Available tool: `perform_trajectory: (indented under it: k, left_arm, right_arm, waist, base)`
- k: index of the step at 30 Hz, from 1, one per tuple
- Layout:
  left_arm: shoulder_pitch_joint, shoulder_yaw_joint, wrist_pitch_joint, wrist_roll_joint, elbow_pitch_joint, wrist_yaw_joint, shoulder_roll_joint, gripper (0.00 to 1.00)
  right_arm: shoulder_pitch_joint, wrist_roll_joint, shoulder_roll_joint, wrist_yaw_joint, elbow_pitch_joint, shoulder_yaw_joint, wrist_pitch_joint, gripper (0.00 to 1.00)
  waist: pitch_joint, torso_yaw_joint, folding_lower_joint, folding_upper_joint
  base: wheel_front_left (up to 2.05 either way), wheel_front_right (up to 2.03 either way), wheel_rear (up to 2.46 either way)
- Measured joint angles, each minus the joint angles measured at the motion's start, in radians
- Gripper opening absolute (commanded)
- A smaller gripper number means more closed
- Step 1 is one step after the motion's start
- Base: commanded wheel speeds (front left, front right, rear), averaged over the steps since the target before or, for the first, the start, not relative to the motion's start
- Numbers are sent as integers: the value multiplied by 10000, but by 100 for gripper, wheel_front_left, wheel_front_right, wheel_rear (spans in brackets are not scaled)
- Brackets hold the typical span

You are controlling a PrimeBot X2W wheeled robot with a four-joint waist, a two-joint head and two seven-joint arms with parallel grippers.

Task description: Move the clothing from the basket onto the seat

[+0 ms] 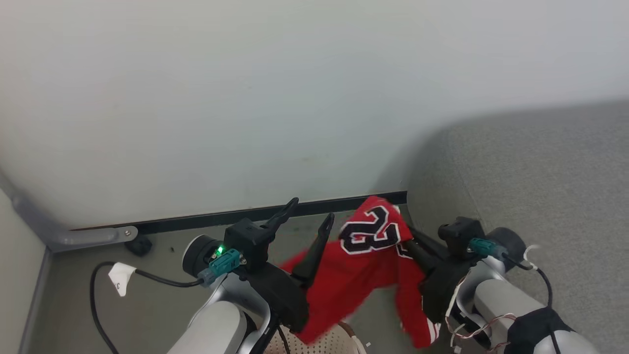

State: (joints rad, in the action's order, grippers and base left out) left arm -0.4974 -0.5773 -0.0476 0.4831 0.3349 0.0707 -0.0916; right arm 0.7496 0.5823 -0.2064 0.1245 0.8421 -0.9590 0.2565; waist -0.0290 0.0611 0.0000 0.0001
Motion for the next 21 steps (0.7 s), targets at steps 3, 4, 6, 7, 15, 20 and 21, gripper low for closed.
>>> perform_trajectory:
  k: [3, 4, 6, 7, 15, 20, 21]
  left_arm:
    - [153, -81, -115, 2, -15, 12, -15, 100]
    - [153, -81, -115, 2, -15, 12, -15, 100]
    - [259, -153, -157, 2, -36, 98, -17, 100]
    - [400, -213, -171, 0, -61, 98, -29, 100]
    - [819, -378, -347, 6, -230, 102, -50, 100]
    - [1072, -443, -489, 12, -435, 102, -46, 100]
    - [1127, -451, -523, 12, -477, 102, -46, 100]
  right_arm:
    - [-1, 33, -391, 0, -150, 278, 0, 0]
    - [-1, 33, -391, 0, -150, 278, 0, 0]
    - [-4, 77, -677, 0, -299, 449, 0, 0]
    - [-26, 77, -930, 0, -422, 598, 0, 0]
    - [-393, -50, -1791, 0, -1151, 1131, 0, 0]
    - [-542, -222, -2167, -31, -1755, 1388, 0, 0]
    - [-603, -247, -2232, -59, -1893, 1427, 0, 0]
  waist:
    - [21, 189, 0, 0]
    - [21, 189, 0, 0]
    - [39, 320, 0, 0]
    - [58, 459, 0, 0]
    - [119, 1097, 0, 0]
    - [142, 1580, 0, -1]
    - [144, 1682, 0, 0]
  base:
    - [0, 0, 0]
    - [0, 0, 0]
    - [0, 0, 0]
    - [0, 0, 0]
    - [0, 0, 0]
    - [0, 0, 0]
    - [0, 0, 0]
